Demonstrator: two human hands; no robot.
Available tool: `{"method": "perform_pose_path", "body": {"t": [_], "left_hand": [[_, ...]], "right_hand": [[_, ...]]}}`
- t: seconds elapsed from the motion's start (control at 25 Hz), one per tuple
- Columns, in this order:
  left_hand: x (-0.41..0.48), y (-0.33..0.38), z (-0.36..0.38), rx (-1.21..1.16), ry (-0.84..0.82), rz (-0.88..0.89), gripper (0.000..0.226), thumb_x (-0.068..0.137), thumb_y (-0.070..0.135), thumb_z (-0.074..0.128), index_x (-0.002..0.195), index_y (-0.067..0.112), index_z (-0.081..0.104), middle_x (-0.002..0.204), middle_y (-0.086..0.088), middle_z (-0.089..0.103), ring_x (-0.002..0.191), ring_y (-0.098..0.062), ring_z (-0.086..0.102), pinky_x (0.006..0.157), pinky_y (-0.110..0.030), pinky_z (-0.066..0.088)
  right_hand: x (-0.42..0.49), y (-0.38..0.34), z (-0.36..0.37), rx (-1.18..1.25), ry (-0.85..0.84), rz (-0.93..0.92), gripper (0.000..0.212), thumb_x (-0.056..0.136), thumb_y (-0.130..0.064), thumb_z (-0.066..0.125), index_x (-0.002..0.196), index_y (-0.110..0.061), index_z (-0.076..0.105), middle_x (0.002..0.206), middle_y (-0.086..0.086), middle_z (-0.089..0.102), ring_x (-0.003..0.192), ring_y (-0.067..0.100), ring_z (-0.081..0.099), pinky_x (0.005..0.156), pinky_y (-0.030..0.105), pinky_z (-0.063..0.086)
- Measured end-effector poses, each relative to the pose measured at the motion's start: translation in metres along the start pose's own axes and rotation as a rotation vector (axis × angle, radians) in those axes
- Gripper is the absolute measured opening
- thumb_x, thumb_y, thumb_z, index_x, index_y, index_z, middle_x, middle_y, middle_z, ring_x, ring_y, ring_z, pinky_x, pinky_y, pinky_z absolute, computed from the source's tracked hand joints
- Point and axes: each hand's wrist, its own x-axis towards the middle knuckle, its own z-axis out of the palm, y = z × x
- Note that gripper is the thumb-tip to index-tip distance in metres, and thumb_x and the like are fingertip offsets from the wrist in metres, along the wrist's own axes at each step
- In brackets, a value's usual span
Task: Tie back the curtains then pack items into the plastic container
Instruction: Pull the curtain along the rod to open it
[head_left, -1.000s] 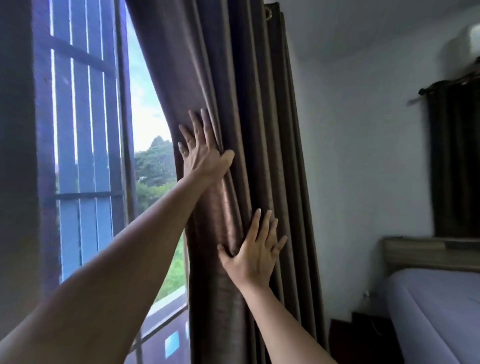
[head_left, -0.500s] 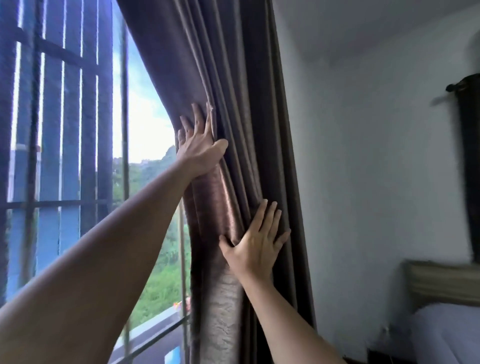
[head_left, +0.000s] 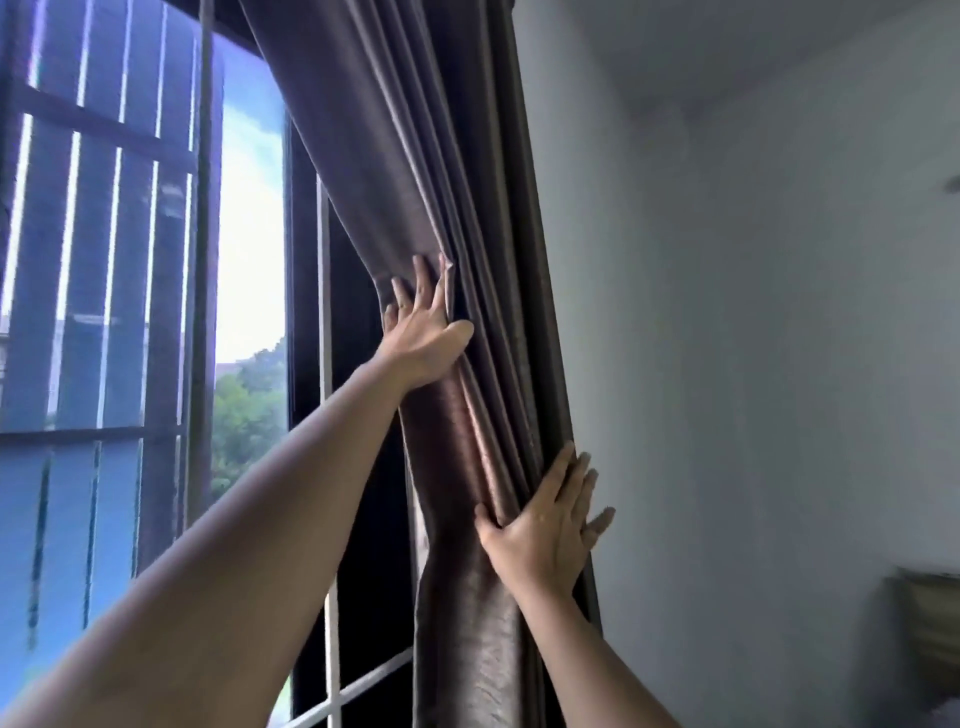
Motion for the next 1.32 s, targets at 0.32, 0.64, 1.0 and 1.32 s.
{"method": "perform_pose_path", "body": {"t": [0.32,0.64,1.0,1.32], "left_hand": [[0.006,0.019,0.013,0.047,0.306,-0.102,0.075,0.077,0.072,0.046,0.126,0.018,0.03,0.156,-0.011,0.014,0.143,-0.04,0.011,0.111,-0.063,0.017],[0.014,-0.004,0.004,-0.268,0.388,0.005,0.099,0.069,0.06,0.06,0.144,0.033,0.002,0.151,-0.001,0.036,0.137,-0.028,0.035,0.114,-0.055,0.02],[0.089,0.035,0.052,-0.203,0.376,-0.096,0.059,0.096,0.05,0.03,0.146,0.046,-0.002,0.159,0.008,0.007,0.146,-0.024,0.011,0.117,-0.054,0.011],[0.152,0.098,0.154,-0.144,0.167,-0.123,0.055,0.101,0.041,0.023,0.148,0.036,-0.006,0.159,-0.007,0.003,0.147,-0.027,0.005,0.119,-0.042,0.011]], "right_hand": [[0.019,-0.003,-0.012,0.207,-0.09,-0.05,0.134,0.055,-0.081,0.062,0.146,-0.027,-0.021,0.159,0.007,-0.011,0.147,0.027,-0.002,0.113,0.058,0.0],[0.059,-0.017,-0.019,0.163,-0.16,-0.086,0.137,0.059,-0.069,0.071,0.125,-0.034,-0.044,0.151,0.009,-0.034,0.141,0.032,-0.026,0.106,0.063,-0.015],[0.141,0.035,-0.007,0.274,-0.153,-0.183,0.142,0.064,-0.05,0.077,0.126,-0.028,-0.048,0.15,0.011,-0.036,0.139,0.033,-0.029,0.105,0.057,-0.018],[0.206,0.142,0.02,0.587,-0.424,0.047,0.118,0.07,-0.031,0.073,0.148,-0.027,-0.015,0.157,0.006,0.017,0.142,0.028,0.021,0.117,0.048,0.016]]}}
